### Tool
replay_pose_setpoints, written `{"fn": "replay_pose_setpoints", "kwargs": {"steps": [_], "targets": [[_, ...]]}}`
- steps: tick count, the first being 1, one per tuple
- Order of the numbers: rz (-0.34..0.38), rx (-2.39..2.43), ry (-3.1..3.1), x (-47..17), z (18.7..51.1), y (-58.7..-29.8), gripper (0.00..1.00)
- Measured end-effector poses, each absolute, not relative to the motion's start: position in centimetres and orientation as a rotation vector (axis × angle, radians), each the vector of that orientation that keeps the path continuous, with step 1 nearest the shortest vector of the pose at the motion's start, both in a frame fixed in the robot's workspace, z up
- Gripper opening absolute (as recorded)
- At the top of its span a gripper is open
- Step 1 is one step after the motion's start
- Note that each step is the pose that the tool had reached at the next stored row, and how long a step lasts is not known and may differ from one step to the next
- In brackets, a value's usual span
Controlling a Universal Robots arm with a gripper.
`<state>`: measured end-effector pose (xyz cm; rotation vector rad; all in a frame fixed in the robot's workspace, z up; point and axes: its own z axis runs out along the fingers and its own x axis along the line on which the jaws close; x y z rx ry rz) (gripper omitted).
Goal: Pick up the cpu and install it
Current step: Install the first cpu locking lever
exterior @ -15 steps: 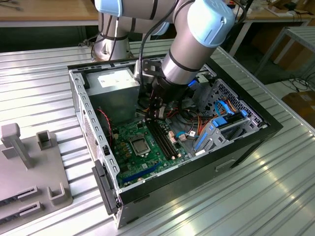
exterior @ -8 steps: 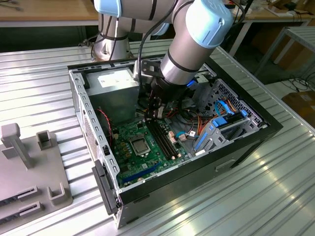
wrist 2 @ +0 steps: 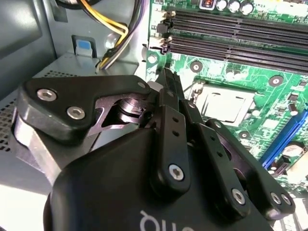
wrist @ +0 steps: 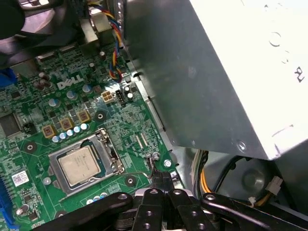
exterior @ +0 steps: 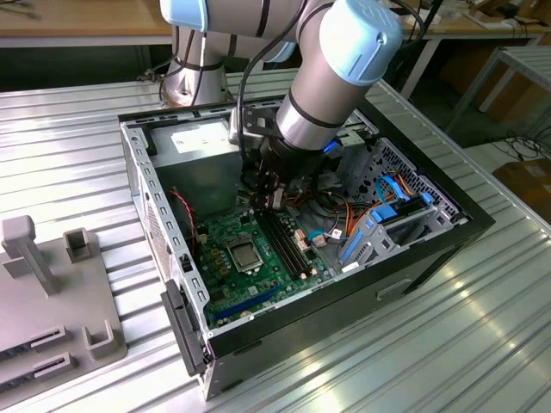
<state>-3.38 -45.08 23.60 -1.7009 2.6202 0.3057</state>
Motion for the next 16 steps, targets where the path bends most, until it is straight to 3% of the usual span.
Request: {"fn": "replay_pose_setpoints", "kwargs": {"steps": [16], "targets": [[0.250, -1.874, 2.550, -3.52, 23.59, -45.43, 0.11]]}}
